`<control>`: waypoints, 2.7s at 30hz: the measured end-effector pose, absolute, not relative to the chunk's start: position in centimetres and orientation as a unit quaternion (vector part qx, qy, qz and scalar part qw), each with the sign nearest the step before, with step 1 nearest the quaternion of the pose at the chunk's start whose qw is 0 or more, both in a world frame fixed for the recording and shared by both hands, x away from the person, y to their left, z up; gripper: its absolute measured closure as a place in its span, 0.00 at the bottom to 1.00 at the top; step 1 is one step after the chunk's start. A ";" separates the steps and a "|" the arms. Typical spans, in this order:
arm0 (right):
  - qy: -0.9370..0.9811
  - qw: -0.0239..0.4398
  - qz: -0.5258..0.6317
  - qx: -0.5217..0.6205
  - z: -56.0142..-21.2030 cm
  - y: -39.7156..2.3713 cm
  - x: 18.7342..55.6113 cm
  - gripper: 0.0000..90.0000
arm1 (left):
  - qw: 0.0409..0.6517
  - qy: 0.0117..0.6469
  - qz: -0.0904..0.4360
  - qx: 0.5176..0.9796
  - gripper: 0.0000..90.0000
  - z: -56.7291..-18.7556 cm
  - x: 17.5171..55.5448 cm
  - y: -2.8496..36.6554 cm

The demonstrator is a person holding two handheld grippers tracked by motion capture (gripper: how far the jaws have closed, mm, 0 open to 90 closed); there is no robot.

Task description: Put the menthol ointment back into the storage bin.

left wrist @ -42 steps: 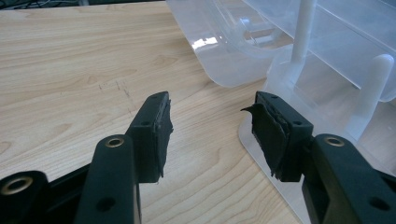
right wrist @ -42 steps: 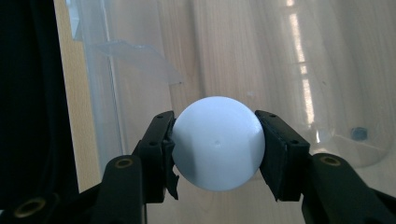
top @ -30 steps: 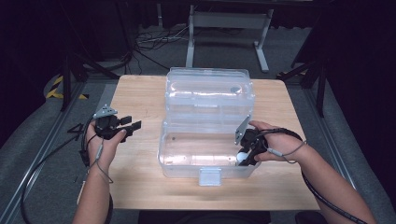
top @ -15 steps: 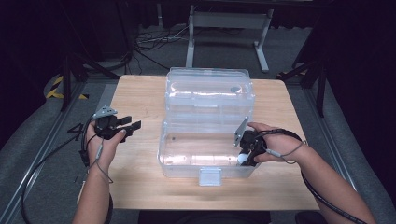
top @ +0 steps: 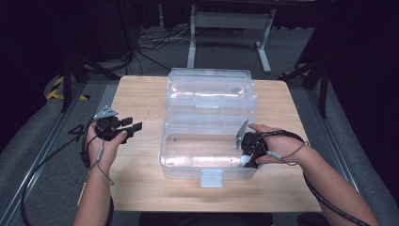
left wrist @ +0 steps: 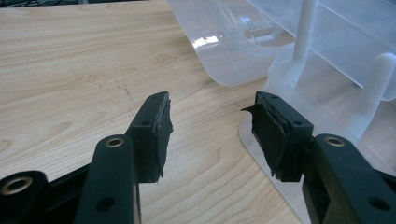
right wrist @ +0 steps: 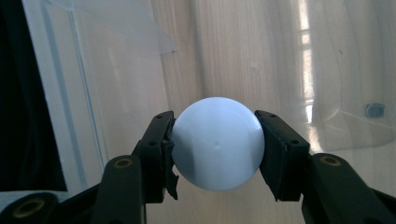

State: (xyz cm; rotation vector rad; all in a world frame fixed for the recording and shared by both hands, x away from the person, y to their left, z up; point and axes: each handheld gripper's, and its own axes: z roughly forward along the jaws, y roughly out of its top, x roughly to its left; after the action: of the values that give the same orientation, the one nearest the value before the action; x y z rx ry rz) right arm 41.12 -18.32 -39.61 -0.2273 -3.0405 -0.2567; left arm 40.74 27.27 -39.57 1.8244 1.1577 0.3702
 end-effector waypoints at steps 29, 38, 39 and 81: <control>-0.992 0.044 -0.084 -0.087 -39.7 -18.5 41.3 0.51 | 0.455 0.472 0.145 0.741 0.53 -39.7 40.8 27.3; -0.989 0.044 -0.112 -0.087 -38.9 -19.0 41.4 0.50 | 0.456 0.472 0.146 0.740 0.53 -39.7 40.8 27.3; -0.988 0.045 -0.113 -0.090 -38.8 -19.0 41.3 0.50 | 0.456 0.472 0.146 0.740 0.53 -39.7 40.8 27.3; -0.936 -0.031 -0.323 -0.134 -30.9 -21.2 43.0 0.53 | 0.461 0.468 0.145 0.739 0.53 -39.4 40.4 27.3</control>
State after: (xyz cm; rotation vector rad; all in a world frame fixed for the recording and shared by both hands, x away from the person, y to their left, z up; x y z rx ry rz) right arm 42.98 -21.19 -30.89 -0.4290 -3.0017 -1.0352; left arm 40.40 27.29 -39.43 1.8186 1.1523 0.3570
